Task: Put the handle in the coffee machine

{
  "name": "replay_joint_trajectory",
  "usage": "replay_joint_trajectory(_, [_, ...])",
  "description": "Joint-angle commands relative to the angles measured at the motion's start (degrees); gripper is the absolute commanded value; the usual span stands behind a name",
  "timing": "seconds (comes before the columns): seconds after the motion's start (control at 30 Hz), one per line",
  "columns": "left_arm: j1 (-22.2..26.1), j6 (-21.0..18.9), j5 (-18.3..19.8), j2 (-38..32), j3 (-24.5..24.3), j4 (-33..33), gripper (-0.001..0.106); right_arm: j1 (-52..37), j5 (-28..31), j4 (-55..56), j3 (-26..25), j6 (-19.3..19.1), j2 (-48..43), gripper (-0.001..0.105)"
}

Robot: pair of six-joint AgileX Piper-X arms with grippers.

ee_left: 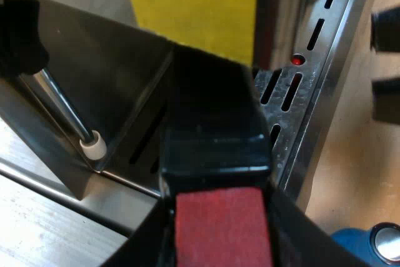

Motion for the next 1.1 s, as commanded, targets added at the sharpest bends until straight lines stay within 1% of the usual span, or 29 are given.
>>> replay_joint_trajectory(0.03, [0.8, 3.1, 8.2, -1.9, -1.0, 1.4, 0.000, -0.6, 2.5, -2.1, 0.0, -2.6, 1.0, 0.046])
replay_joint_trajectory(0.13, [0.8, 3.1, 8.2, -1.9, -1.0, 1.4, 0.000, -0.8, 2.8, -5.4, 0.0, -3.2, 2.6, 0.046])
replay_joint_trajectory(0.2, [0.8, 3.1, 8.2, -1.9, -1.0, 1.4, 0.000, -1.0, 3.9, -8.6, 0.0, -5.8, 4.1, 0.046])
replay_joint_trajectory(0.3, [0.8, 3.1, 8.2, -1.9, -1.0, 1.5, 0.000, -1.0, 4.0, -10.7, 0.0, -6.9, 4.7, 0.046])
replay_joint_trajectory(0.33, [0.8, 3.1, 8.2, -1.9, -1.0, 1.5, 0.000, -1.3, 4.0, -13.4, 0.0, -8.8, 5.9, 0.046])
replay_joint_trajectory(0.37, [0.8, 3.1, 8.2, -1.9, -1.0, 1.5, 0.000, -1.8, 4.0, -21.7, 0.0, -11.7, 8.3, 0.046])
replay_joint_trajectory(0.43, [0.8, 3.1, 8.2, -1.9, -1.0, 1.5, 0.000, -2.1, 4.0, -26.1, 0.0, -12.1, 9.3, 0.046])
replay_joint_trajectory(0.5, [0.8, 3.1, 8.2, -1.9, -1.0, 1.5, 0.000, -2.9, 3.6, -31.3, 0.0, -14.1, 10.8, 0.046])
replay_joint_trajectory(0.53, [0.8, 3.1, 8.2, -1.9, -1.0, 1.5, 0.000, -3.2, 3.4, -32.0, 0.0, -14.8, 11.2, 0.046])
replay_joint_trajectory(0.57, [0.8, 3.1, 8.2, -1.9, -1.0, 1.5, 0.000, -3.3, 2.7, -33.5, 0.0, -16.8, 11.6, 0.046])
replay_joint_trajectory(0.6, [0.8, 3.1, 8.2, -1.9, -1.0, 1.5, 0.000, -3.9, 1.8, -35.1, 0.0, -19.7, 12.0, 0.046])
replay_joint_trajectory(0.67, [0.8, 3.1, 8.2, -1.8, -1.0, 1.7, 0.000, -4.0, 1.3, -35.8, 0.0, -20.6, 12.1, 0.046])
replay_joint_trajectory(0.77, [0.8, 3.1, 8.2, -1.3, -1.0, 2.1, 0.000, -4.7, 0.3, -36.3, 0.0, -20.8, 12.1, 0.046])
replay_joint_trajectory(0.87, [0.8, 3.1, 8.2, -0.6, -1.0, 2.6, 0.000, -6.7, -0.5, -36.7, -1.4, -21.9, 12.1, 0.046])
replay_joint_trajectory(1.03, [0.8, 3.1, 8.2, -0.4, -1.0, 2.7, 0.000, -8.5, -0.9, -36.7, -2.9, -21.9, 12.1, 0.046])
replay_joint_trajectory(1.1, [0.8, 3.1, 8.2, -0.4, -1.0, 2.7, 0.000, -9.4, -2.7, -36.7, -3.5, -21.9, 12.1, 0.046])
